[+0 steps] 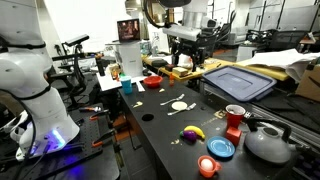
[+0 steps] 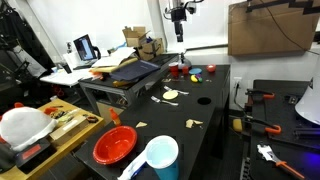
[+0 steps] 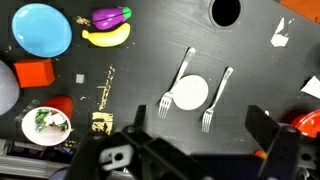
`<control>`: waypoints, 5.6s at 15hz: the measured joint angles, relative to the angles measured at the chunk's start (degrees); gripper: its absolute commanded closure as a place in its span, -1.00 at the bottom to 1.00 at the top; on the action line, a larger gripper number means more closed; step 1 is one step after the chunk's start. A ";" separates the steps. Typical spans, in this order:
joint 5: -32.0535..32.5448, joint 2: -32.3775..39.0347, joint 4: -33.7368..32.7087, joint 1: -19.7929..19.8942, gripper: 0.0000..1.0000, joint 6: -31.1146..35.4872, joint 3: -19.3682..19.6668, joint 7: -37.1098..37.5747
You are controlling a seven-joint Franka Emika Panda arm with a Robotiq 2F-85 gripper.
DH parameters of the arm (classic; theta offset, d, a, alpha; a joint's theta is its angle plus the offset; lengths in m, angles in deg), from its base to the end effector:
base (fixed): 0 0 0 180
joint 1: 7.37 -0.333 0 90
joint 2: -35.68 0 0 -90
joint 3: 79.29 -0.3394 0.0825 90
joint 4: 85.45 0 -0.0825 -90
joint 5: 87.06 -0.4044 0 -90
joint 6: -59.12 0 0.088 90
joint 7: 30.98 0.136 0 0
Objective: Move the red cup to the left
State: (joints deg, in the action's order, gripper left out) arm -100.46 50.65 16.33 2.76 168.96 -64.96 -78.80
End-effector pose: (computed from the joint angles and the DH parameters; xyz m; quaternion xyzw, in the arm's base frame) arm 0.5931 -0.2349 0.3914 -0.9829 -0.1588 -0.0002 0.0932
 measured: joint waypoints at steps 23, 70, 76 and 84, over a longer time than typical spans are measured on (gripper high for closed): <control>17.29 40.36 -45.33 8.79 -1.00 0.84 -7.81 0.50; 17.16 54.49 -71.54 11.78 0.98 -16.85 -11.48 -1.40; 15.49 47.76 -71.52 11.74 0.98 -27.72 -12.64 -0.20; 9.63 45.81 -69.95 7.40 0.98 -31.34 -16.17 13.53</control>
State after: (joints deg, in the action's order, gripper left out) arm -90.83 96.46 -53.62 10.16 137.62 -81.13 -65.27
